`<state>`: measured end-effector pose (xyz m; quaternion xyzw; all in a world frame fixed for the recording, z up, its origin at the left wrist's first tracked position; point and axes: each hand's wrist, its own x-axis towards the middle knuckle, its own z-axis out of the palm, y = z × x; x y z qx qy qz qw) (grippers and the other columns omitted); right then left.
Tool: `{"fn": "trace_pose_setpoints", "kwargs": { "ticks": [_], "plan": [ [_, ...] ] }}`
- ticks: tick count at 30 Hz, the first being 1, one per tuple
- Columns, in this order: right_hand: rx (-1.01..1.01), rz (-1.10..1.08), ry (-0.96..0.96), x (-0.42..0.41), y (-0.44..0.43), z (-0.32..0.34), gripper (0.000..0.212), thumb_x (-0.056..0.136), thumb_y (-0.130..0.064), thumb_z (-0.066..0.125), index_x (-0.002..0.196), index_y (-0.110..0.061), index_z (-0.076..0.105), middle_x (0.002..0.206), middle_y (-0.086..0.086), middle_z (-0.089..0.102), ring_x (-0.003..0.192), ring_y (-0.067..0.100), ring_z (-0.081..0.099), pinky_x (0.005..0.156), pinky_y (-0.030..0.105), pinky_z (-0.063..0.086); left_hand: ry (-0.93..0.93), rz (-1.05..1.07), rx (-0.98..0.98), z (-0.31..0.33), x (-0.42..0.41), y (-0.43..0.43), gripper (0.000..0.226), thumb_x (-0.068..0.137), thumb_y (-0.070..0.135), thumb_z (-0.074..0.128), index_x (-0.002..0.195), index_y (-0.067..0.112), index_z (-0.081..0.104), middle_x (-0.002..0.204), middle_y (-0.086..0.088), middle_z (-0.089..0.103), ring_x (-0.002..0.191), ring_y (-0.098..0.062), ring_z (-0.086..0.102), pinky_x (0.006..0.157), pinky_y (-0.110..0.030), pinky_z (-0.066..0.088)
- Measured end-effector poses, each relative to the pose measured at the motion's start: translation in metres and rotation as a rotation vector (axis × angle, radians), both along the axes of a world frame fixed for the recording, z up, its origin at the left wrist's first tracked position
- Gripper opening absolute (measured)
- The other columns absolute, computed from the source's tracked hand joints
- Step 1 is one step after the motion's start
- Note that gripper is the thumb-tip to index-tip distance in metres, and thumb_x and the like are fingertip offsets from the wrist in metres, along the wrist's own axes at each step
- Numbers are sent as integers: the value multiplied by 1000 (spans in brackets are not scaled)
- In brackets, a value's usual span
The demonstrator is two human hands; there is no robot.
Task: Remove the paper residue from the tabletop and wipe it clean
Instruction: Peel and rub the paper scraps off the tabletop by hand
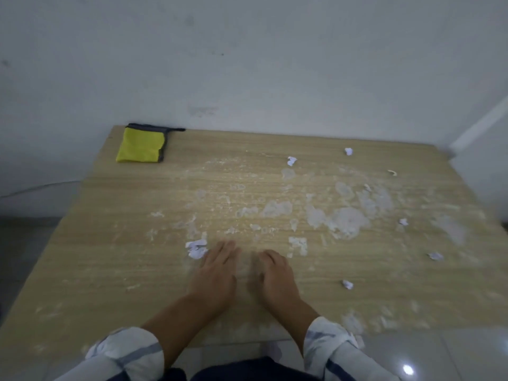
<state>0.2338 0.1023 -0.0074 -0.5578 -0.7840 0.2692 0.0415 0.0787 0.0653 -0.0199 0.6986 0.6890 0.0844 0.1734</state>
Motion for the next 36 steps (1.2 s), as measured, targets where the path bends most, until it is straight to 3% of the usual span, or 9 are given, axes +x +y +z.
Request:
{"fn": "trace_pose_setpoints", "kwargs": {
  "ticks": [4, 10, 15, 18, 20, 22, 29, 32, 36],
  "plan": [
    [-7, -101, -84, 39, -3, 1, 79, 75, -46, 6, 138, -11, 39, 147, 8, 33, 136, 25, 27, 111, 35, 21, 57, -186, -101, -11, 45, 12, 55, 79, 35, 31, 121, 17, 62, 134, -4, 55, 124, -22, 51, 98, -42, 44],
    [42, -314, -204, 100, -3, -2, 43, 95, -24, 31, 138, -21, 37, 150, 2, 26, 139, 23, 18, 112, 42, 15, 129, -154, -137, -21, 80, 27, 63, 81, 48, 30, 124, 12, 60, 135, -7, 55, 126, -27, 50, 105, -40, 21],
    [54, -414, -199, 138, 0, -5, 39, 96, -26, 31, 132, -21, 45, 145, 0, 35, 134, 24, 26, 109, 39, 22, 144, -145, -135, -22, 107, 47, 63, 83, 51, 33, 124, 11, 59, 132, -8, 58, 122, -29, 53, 104, -44, 29],
    [128, -360, -144, 153, 11, -10, 41, 80, -23, 32, 93, -13, 69, 103, 7, 65, 98, 29, 60, 85, 39, 49, 136, -146, -105, -26, 124, 64, 64, 83, 51, 33, 125, 11, 58, 131, -10, 58, 122, -30, 53, 101, -41, 20],
    [157, -345, -101, 162, 20, -11, 29, 67, -20, 36, 61, -15, 64, 69, 1, 62, 63, 21, 61, 58, 29, 56, 102, -145, -117, -27, 136, 75, 69, 84, 53, 26, 133, 11, 51, 140, -10, 49, 131, -30, 43, 105, -40, 12],
    [181, -286, -79, 173, 30, -12, 17, 63, -16, 42, 55, -16, 57, 63, -1, 57, 56, 17, 56, 53, 21, 50, 58, -158, -95, -27, 151, 87, 79, 82, 57, 12, 144, 13, 35, 153, -8, 29, 143, -27, 21, 111, -38, 1],
    [163, -509, 104, 247, 77, -16, 18, 68, 8, 60, 81, -1, 68, 90, 16, 64, 83, 32, 59, 72, 27, 45, 68, -221, -4, -31, 219, 130, 74, 85, 54, 16, 141, 12, 39, 150, -9, 34, 141, -28, 26, 109, -35, 1],
    [189, -750, 157, 294, 101, -3, 33, 79, 13, 47, 108, 4, 61, 119, 18, 54, 113, 33, 48, 90, 22, 35, 27, -263, 7, -30, 252, 148, 84, 79, 58, 1, 148, 16, 21, 158, -4, 10, 146, -22, 1, 110, -31, -11],
    [125, -797, 0, 344, 124, -2, 45, 86, 6, 43, 130, -5, 49, 148, 17, 29, 135, 35, 28, 110, 43, 30, 5, -300, 6, -27, 290, 167, 88, 74, 58, -7, 150, 16, 10, 159, -1, -2, 137, -11, -20, 111, -32, -15]
  ]
}}
